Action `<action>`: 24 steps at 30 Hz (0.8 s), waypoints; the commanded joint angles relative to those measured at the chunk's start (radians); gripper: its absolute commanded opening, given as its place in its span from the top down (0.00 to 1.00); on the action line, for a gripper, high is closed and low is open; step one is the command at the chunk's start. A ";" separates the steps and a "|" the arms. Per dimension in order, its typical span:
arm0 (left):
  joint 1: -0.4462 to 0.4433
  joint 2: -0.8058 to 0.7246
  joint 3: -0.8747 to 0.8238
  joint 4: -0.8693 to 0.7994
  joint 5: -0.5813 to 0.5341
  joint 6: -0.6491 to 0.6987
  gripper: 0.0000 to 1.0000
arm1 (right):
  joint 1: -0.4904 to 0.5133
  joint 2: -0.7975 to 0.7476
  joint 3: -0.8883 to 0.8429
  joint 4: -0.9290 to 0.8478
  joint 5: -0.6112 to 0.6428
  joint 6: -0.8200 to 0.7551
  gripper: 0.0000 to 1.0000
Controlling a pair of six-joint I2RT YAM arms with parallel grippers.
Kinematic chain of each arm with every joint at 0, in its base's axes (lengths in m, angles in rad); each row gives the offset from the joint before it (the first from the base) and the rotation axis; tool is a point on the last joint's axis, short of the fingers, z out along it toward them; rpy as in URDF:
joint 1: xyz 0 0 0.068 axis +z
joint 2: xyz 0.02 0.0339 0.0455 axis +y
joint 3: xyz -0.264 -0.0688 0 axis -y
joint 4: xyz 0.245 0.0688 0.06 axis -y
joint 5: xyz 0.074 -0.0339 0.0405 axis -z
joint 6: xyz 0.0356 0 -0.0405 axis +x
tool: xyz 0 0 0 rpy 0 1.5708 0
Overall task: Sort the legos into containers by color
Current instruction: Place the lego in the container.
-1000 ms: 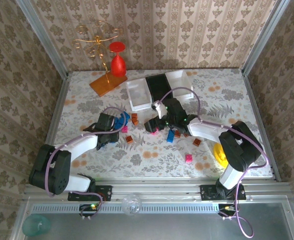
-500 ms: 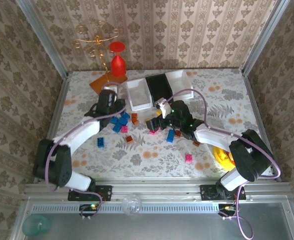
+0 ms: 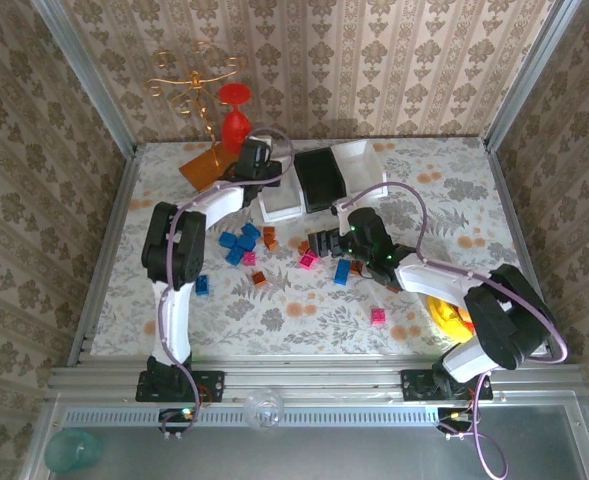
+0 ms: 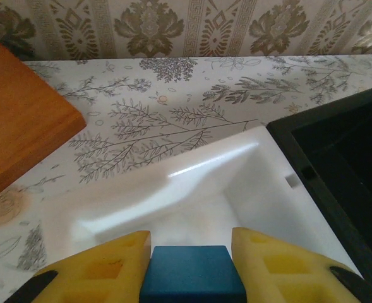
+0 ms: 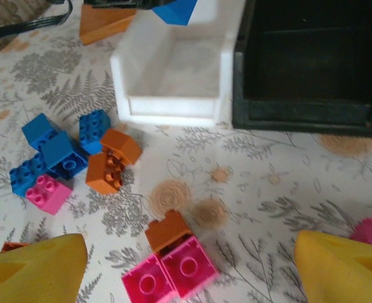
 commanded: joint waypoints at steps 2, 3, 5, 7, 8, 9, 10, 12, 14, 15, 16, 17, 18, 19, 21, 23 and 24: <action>0.012 0.058 0.118 -0.048 0.012 0.051 0.63 | -0.007 -0.078 -0.031 -0.039 0.067 0.024 0.13; 0.012 0.061 0.131 -0.054 0.014 0.052 0.56 | -0.007 -0.089 -0.039 -0.044 0.071 0.023 0.13; 0.012 0.042 0.126 -0.052 0.022 0.051 0.46 | -0.009 -0.092 -0.047 -0.056 0.075 0.025 0.13; 0.012 -0.007 0.086 -0.034 0.045 0.037 0.39 | -0.010 -0.092 -0.049 -0.062 0.069 0.022 0.12; 0.012 -0.036 0.060 -0.025 0.059 0.030 0.37 | -0.010 -0.093 -0.049 -0.065 0.064 0.019 0.12; 0.012 -0.075 0.012 -0.012 0.074 0.016 0.34 | -0.010 -0.092 -0.046 -0.070 0.054 0.013 0.12; 0.012 -0.125 -0.044 0.002 0.094 0.006 0.33 | -0.010 -0.092 -0.042 -0.079 0.043 0.003 0.12; 0.016 -0.232 -0.171 0.028 0.125 -0.016 0.31 | -0.010 -0.092 -0.033 -0.104 0.033 -0.020 0.12; 0.030 -0.364 -0.330 0.033 0.153 -0.024 0.29 | -0.010 -0.087 -0.022 -0.140 0.025 -0.053 0.12; 0.039 -0.425 -0.402 0.025 0.155 -0.020 0.29 | -0.009 -0.087 -0.016 -0.160 0.025 -0.068 0.12; 0.052 -0.498 -0.485 0.008 0.142 -0.015 0.28 | -0.010 -0.087 -0.008 -0.186 0.026 -0.082 0.12; 0.069 -0.572 -0.564 -0.024 0.115 -0.022 0.27 | -0.010 -0.090 -0.004 -0.207 0.029 -0.096 0.12; 0.085 -0.634 -0.630 -0.054 0.094 -0.029 0.27 | -0.010 -0.091 -0.004 -0.216 0.029 -0.105 0.12; 0.104 -0.709 -0.699 -0.093 0.069 -0.034 0.26 | -0.010 -0.092 -0.007 -0.223 0.029 -0.113 0.12; 0.125 -0.842 -0.815 -0.182 -0.006 -0.042 0.24 | -0.010 -0.093 -0.016 -0.220 0.023 -0.114 0.12; 0.131 -0.962 -0.911 -0.274 -0.095 -0.051 0.20 | -0.010 -0.091 -0.031 -0.189 -0.005 -0.107 0.12; 0.133 -1.000 -0.948 -0.305 -0.121 -0.059 0.19 | -0.010 -0.089 -0.038 -0.172 -0.033 -0.103 0.12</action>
